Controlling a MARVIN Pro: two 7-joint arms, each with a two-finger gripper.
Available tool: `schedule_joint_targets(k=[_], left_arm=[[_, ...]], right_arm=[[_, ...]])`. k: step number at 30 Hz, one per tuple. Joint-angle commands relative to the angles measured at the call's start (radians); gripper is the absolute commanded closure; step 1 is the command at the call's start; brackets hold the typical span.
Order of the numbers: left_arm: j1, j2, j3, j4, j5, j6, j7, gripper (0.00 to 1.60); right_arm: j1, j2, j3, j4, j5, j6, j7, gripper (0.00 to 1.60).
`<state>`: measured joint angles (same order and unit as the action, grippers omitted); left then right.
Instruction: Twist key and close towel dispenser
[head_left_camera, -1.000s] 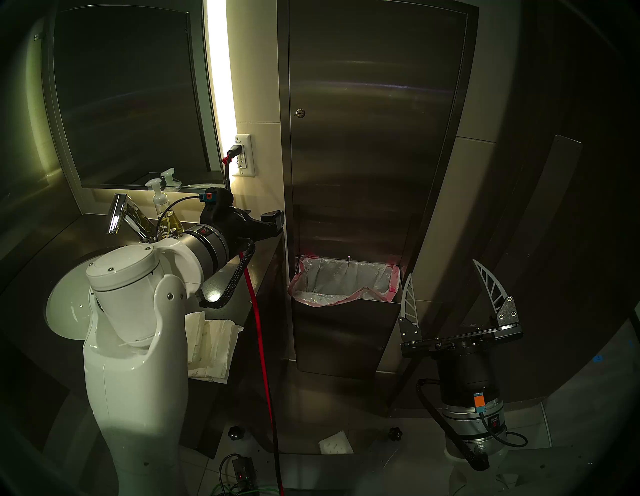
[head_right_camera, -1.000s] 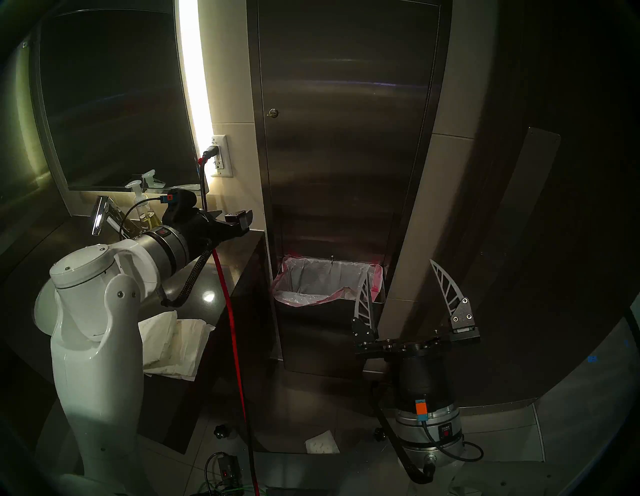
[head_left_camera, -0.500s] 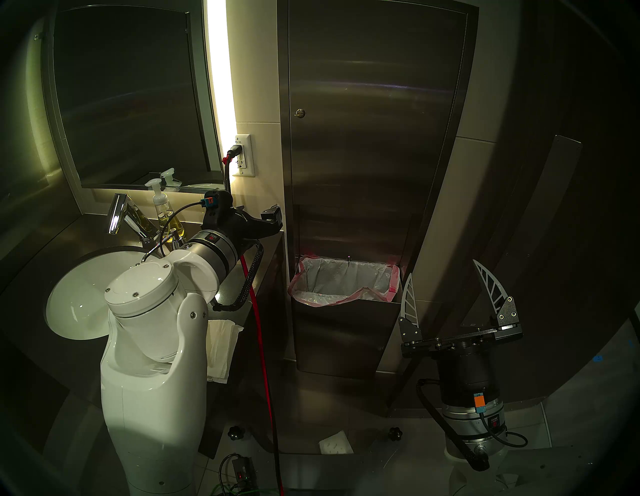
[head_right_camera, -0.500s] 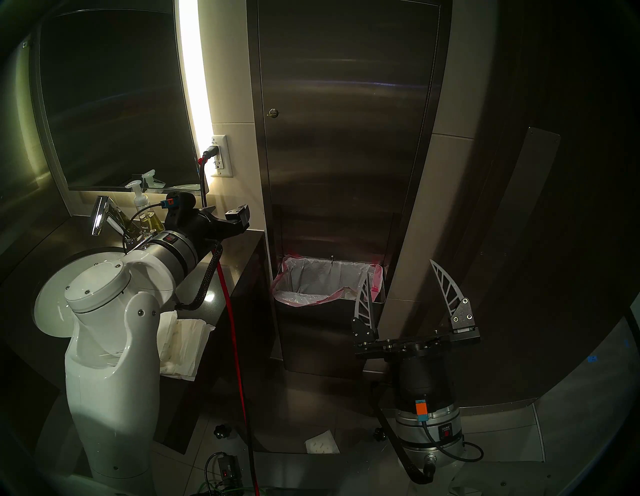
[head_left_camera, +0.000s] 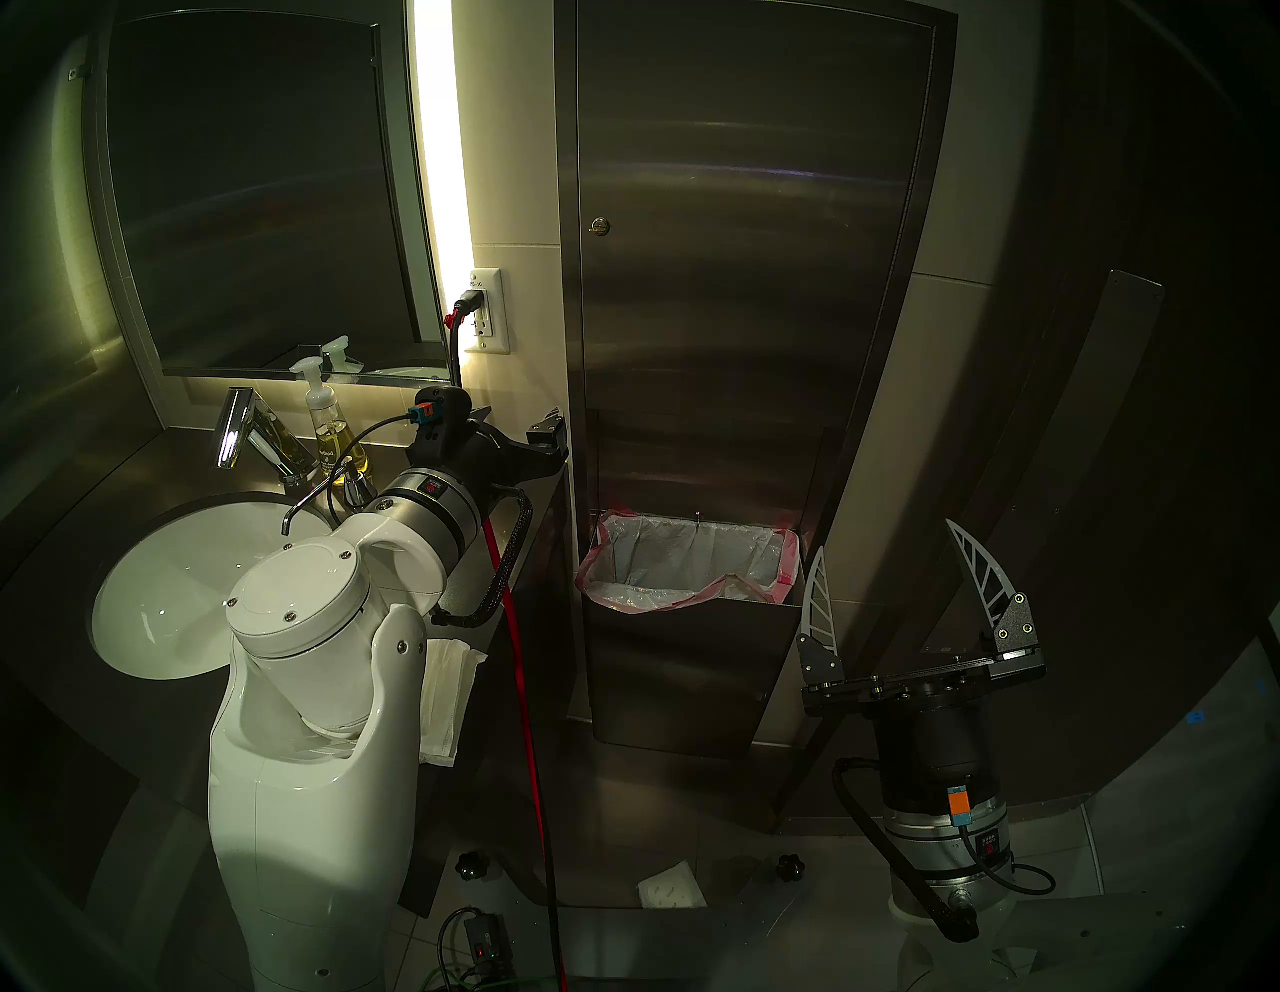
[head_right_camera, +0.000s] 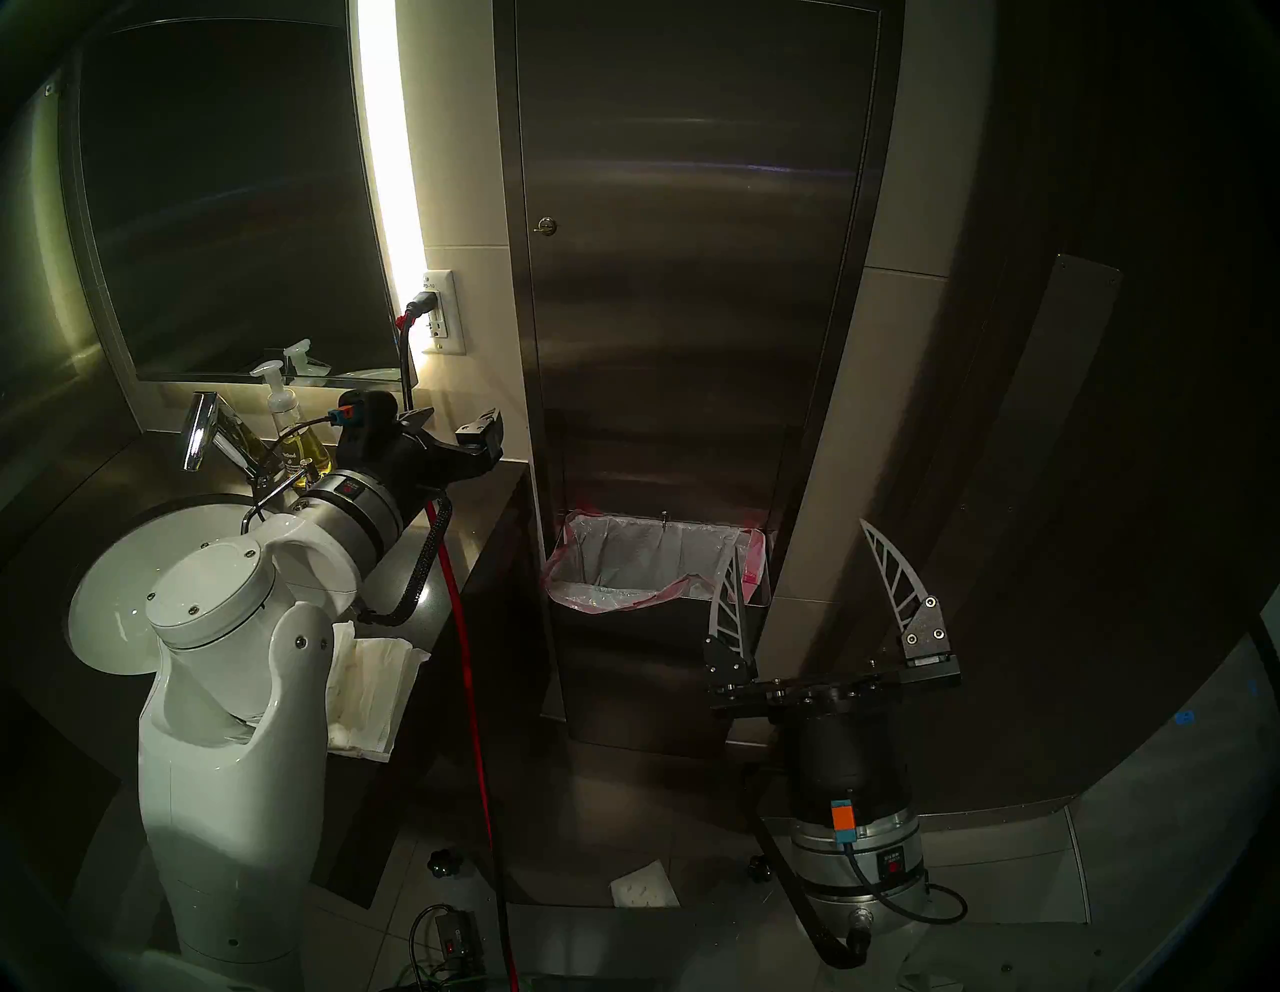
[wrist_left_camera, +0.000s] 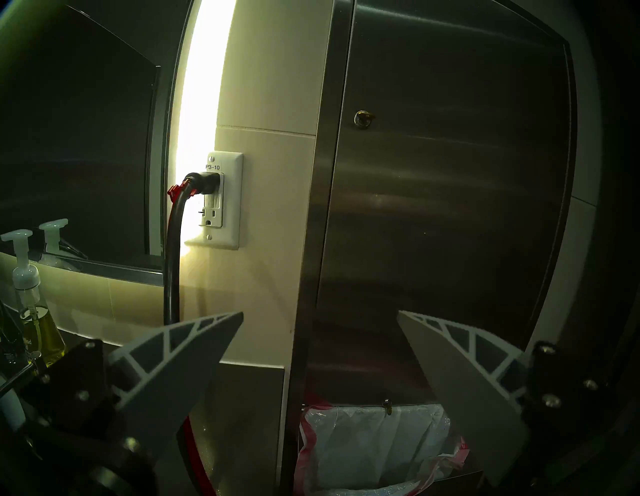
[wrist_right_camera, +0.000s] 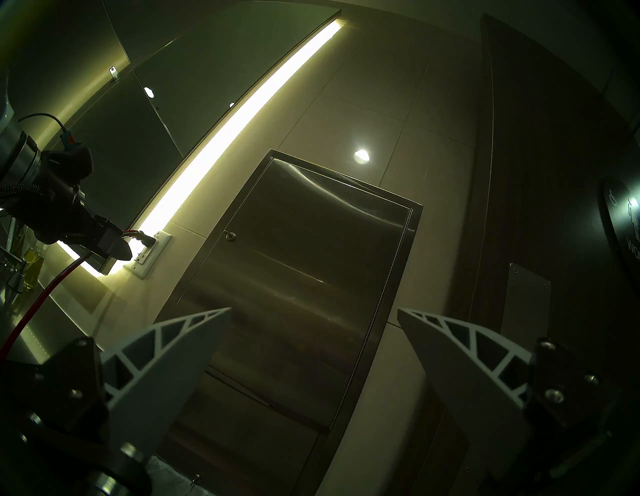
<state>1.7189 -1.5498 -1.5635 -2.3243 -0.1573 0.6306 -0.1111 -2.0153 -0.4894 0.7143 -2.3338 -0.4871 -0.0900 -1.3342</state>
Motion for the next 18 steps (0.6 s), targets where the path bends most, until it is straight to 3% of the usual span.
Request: schedule_joint_targets(k=[1,18], left_arm=[[-0.007,-0.005,-0.004,-0.011,-0.004,-0.021,-0.003,0.00],[-0.007,-0.008,-0.005,-0.010,-0.001,-0.023,-0.006,0.00]], right_arm=[[0.001,-0.002,0.000,-0.010,-0.007,0.001,-0.002,0.00],[0.002,-0.002,-0.001,-0.010,-0.007,0.001,-0.003,0.00]])
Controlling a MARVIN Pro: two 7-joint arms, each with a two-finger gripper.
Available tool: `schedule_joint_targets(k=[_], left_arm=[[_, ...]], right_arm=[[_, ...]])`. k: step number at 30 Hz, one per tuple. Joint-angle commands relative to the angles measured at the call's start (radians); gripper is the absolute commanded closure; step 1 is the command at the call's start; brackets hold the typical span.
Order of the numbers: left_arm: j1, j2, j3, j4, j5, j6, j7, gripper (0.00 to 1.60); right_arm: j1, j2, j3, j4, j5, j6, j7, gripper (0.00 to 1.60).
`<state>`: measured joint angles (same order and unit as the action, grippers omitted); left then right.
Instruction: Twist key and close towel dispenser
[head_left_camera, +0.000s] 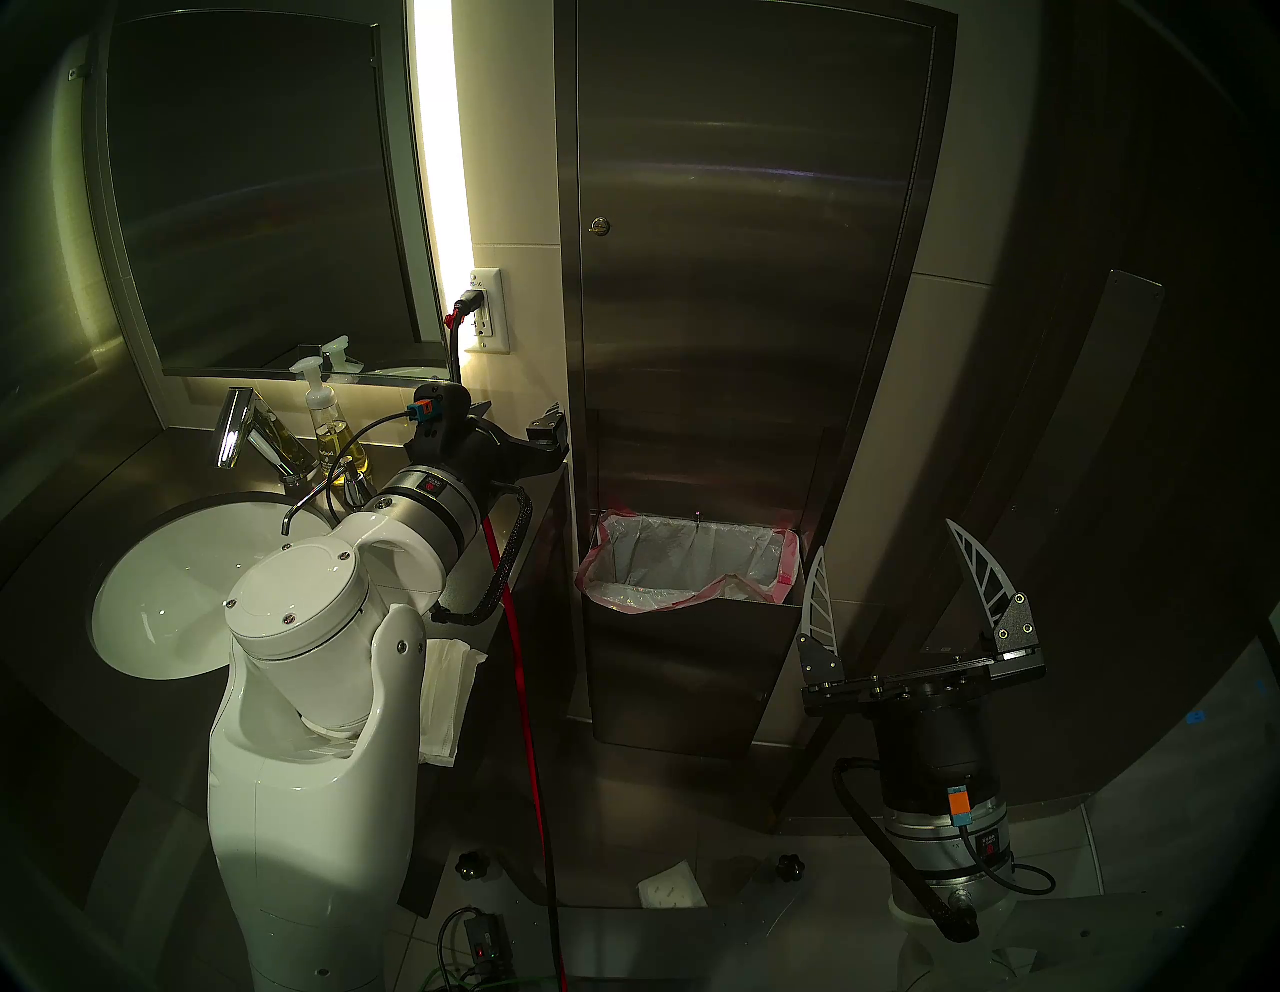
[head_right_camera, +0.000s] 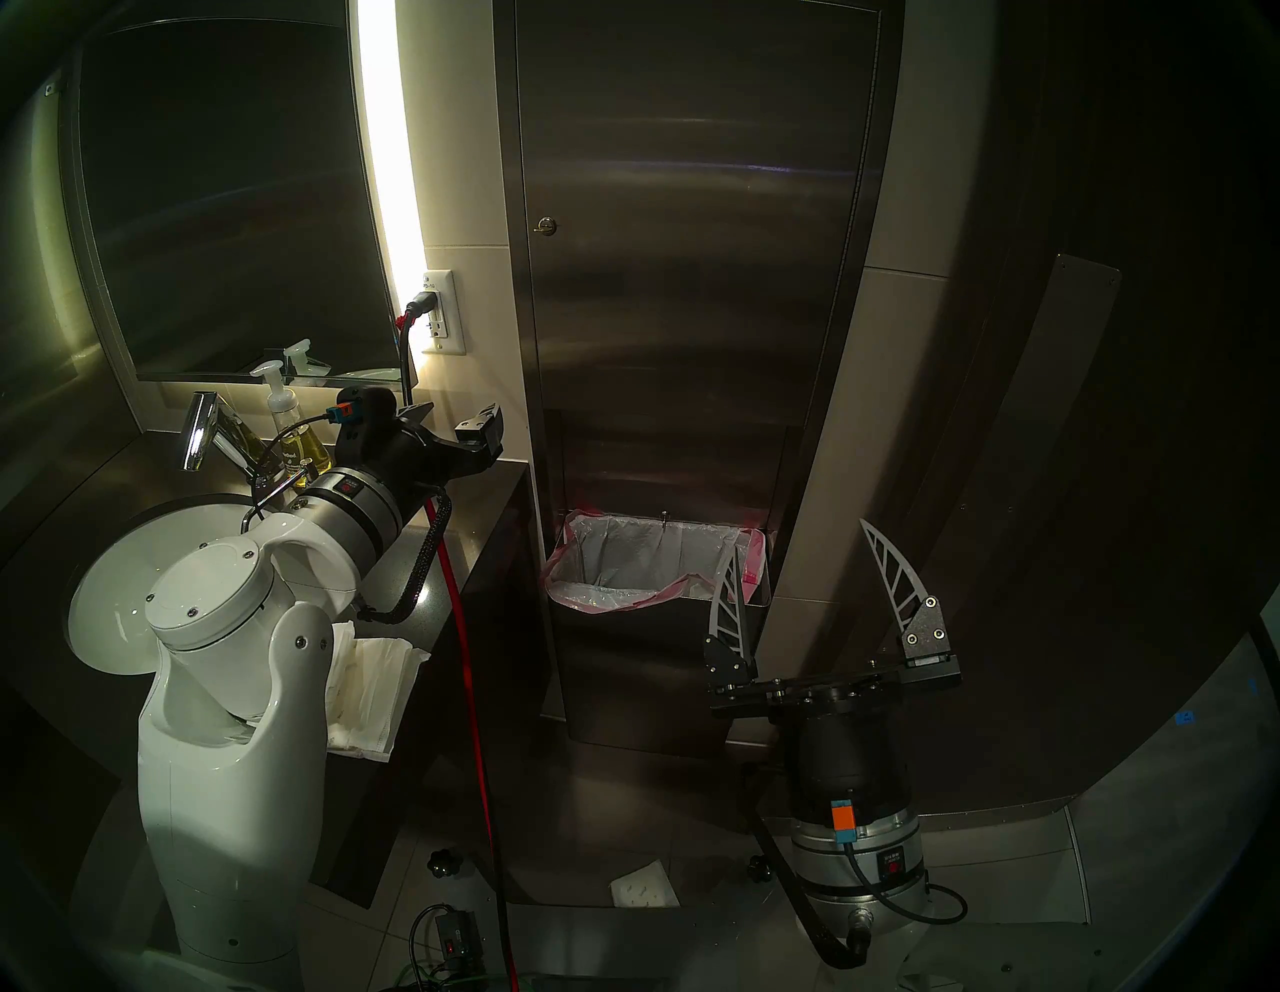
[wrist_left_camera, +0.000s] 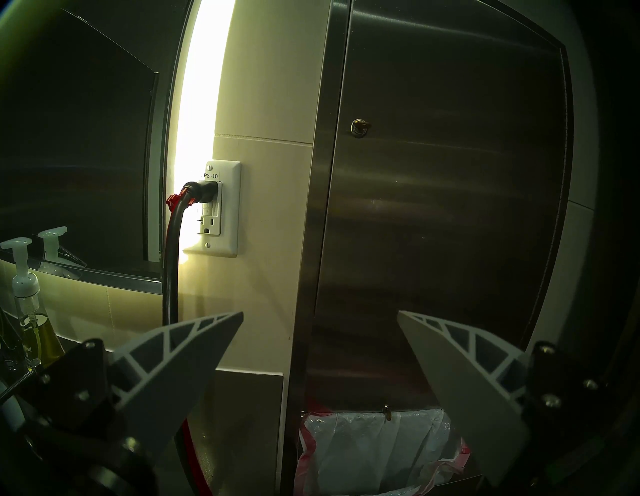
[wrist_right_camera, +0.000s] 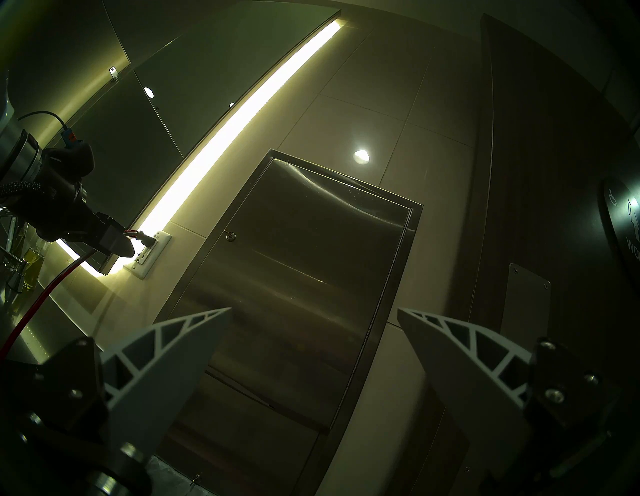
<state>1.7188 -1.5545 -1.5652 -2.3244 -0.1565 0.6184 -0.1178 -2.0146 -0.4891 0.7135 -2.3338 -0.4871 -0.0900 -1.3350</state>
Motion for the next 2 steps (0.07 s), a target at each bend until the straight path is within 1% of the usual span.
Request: schedule_joint_targets(k=[1,2], left_arm=[[-0.007,-0.003,-0.003,-0.010,-0.002,-0.011,0.000,0.00],[-0.007,-0.003,-0.003,-0.010,-0.002,-0.011,0.000,0.00]], right_arm=[[0.001,-0.001,0.000,-0.010,-0.007,0.000,-0.002,0.00],[0.001,-0.001,0.000,-0.010,-0.007,0.000,-0.002,0.00]])
